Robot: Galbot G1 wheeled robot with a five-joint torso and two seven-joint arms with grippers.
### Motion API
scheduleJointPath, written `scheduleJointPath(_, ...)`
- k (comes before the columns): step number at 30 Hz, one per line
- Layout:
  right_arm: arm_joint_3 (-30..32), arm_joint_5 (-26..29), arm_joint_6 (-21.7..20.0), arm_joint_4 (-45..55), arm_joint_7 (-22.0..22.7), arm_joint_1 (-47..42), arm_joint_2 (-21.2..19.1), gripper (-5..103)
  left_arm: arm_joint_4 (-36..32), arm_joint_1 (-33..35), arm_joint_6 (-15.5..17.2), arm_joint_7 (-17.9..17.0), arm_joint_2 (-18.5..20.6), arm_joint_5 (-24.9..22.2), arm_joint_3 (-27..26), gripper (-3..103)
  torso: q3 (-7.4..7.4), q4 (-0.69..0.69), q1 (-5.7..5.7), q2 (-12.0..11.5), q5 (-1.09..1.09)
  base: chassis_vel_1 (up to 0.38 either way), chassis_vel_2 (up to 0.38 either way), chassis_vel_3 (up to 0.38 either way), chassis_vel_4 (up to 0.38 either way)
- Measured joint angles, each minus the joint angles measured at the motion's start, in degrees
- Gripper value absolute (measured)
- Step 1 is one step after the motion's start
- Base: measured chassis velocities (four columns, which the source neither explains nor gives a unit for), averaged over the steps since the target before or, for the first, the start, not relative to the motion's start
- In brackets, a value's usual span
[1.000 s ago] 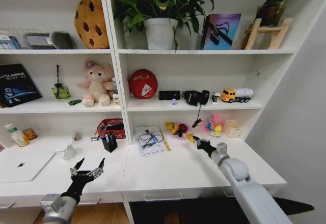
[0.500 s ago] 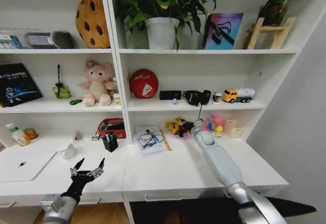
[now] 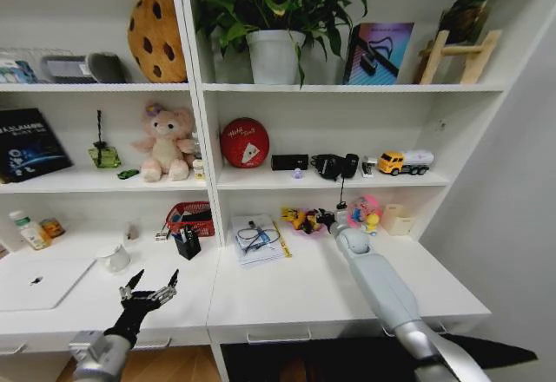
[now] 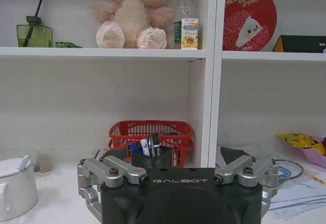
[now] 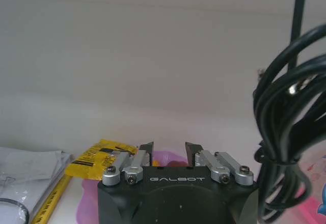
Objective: Organize the objects on the table.
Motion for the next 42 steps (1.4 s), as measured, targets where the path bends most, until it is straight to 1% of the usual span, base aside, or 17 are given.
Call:
scheduleJointPath(1, 0.23, 1.54, -0.70, 3.39, 1.04, -1.95, -1.27, 44, 0.00, 0.00, 0.00, 0.00, 0.00, 0.00, 0.00, 100, 0.00, 0.03, 0.00, 0.00, 0.00, 0.000, 0.000, 0.000, 0.000)
scheduleJointPath(2, 0.23, 1.54, -0.70, 3.39, 1.04, -1.95, -1.27, 44, 0.00, 0.00, 0.00, 0.00, 0.00, 0.00, 0.00, 100, 0.00, 0.03, 0.00, 0.00, 0.00, 0.000, 0.000, 0.000, 0.000)
scheduleJointPath(3, 0.46, 2.73, -1.35, 6.09, 1.72, -3.75, -2.48, 44, 0.00, 0.00, 0.00, 0.00, 0.00, 0.00, 0.00, 100, 0.00, 0.02, 0.00, 0.00, -0.01, 0.000, 0.000, 0.000, 0.000)
scheduleJointPath(5, 2.08, 5.54, -3.03, 15.16, 3.66, -10.67, -5.65, 55, 0.00, 0.00, 0.00, -0.01, 0.00, 0.00, 0.00, 100, -0.01, -0.02, 0.00, 0.00, -0.03, 0.000, 0.000, 0.000, 0.000)
scheduleJointPath(6, 2.08, 5.54, -3.03, 15.16, 3.66, -10.67, -5.65, 55, 0.00, 0.00, 0.00, -0.01, 0.00, 0.00, 0.00, 100, -0.01, -0.02, 0.00, 0.00, -0.03, 0.000, 0.000, 0.000, 0.000)
scheduleJointPath(8, 5.03, 6.37, -3.04, 24.52, 5.44, -19.51, -7.77, 66, 0.00, 0.00, 0.00, 0.03, 0.01, 0.00, 0.00, 100, -0.01, -0.06, -0.01, 0.01, 0.03, 0.000, 0.000, 0.000, 0.000)
scheduleJointPath(9, 7.29, 6.35, -2.83, 28.66, 6.20, -23.88, -8.43, 71, 0.00, 0.00, 0.00, 0.04, 0.00, 0.00, 0.01, 100, -0.02, -0.01, -0.01, 0.01, -0.03, 0.000, 0.000, 0.000, 0.000)
scheduleJointPath(10, 7.29, 6.35, -2.83, 28.66, 6.20, -23.88, -8.43, 71, 0.00, 0.00, 0.00, 0.04, 0.00, 0.00, 0.01, 100, -0.02, -0.01, -0.01, 0.01, -0.03, 0.000, 0.000, 0.000, 0.000)
scheduleJointPath(11, 9.40, 6.11, -2.66, 31.92, 6.80, -28.33, -8.59, 77, 0.00, 0.00, 0.00, 0.01, 0.00, 0.00, 0.00, 100, -0.02, -0.04, -0.02, 0.02, -0.02, 0.000, 0.000, 0.000, 0.000)
scheduleJointPath(14, 12.90, 4.22, -1.16, 36.69, 8.07, -35.12, -8.11, 87, 0.00, 0.00, 0.00, 0.02, 0.01, 0.00, 0.00, 100, -0.01, -0.03, -0.02, 0.01, 0.01, 0.000, 0.000, 0.000, 0.000)
scheduleJointPath(16, 16.55, -1.02, -0.10, 41.93, 8.43, -41.99, -6.40, 93, 0.00, 0.00, 0.00, 0.00, 0.00, 0.00, 0.00, 100, -0.02, -0.04, -0.02, 0.02, -0.02, 0.000, 0.000, 0.000, 0.000)
scheduleJointPath(17, 16.55, -1.02, -0.10, 41.93, 8.43, -41.99, -6.40, 93, 0.00, 0.00, 0.00, 0.00, 0.00, 0.00, 0.00, 100, -0.02, -0.04, -0.02, 0.02, -0.02, 0.000, 0.000, 0.000, 0.000)
scheduleJointPath(18, 17.64, -5.09, 0.30, 44.34, 8.41, -44.47, -5.22, 99, 0.00, 0.00, 0.00, 0.01, 0.00, 0.00, 0.00, 100, -0.02, -0.03, -0.02, 0.01, -0.02, 0.000, 0.000, 0.000, 0.000)
scheduleJointPath(22, 16.89, -9.99, -0.29, 48.98, 9.18, -47.59, -1.77, 100, 0.00, 0.00, 0.00, 0.01, 0.00, 0.00, 0.00, 100, -0.01, 0.00, -0.02, 0.01, -0.02, 0.000, 0.000, 0.000, 0.000)
scheduleJointPath(27, 15.01, -12.12, -1.31, 51.13, 9.31, -49.04, 1.86, 100, 0.00, 0.00, 0.00, 0.01, 0.00, 0.00, 0.00, 100, 0.00, 0.00, 0.00, 0.01, 0.00, 0.040, 0.027, -0.026, -0.037)
scheduleJointPath(35, 14.73, -14.36, -1.57, 51.69, 8.37, -50.36, 1.89, 100, 0.00, 0.00, 0.00, 0.01, 0.00, 0.00, -0.01, 100, 0.00, -0.01, 0.00, 0.00, -0.01, 0.141, 0.152, -0.154, -0.134)
scheduleJointPath(42, 13.47, -16.21, -1.33, 50.84, 7.64, -51.37, 3.75, 100, 0.00, 0.00, 0.00, -0.01, 0.01, 0.00, -0.01, 100, 0.00, -0.02, 0.01, 0.00, -0.02, 0.219, 0.236, -0.231, -0.232)
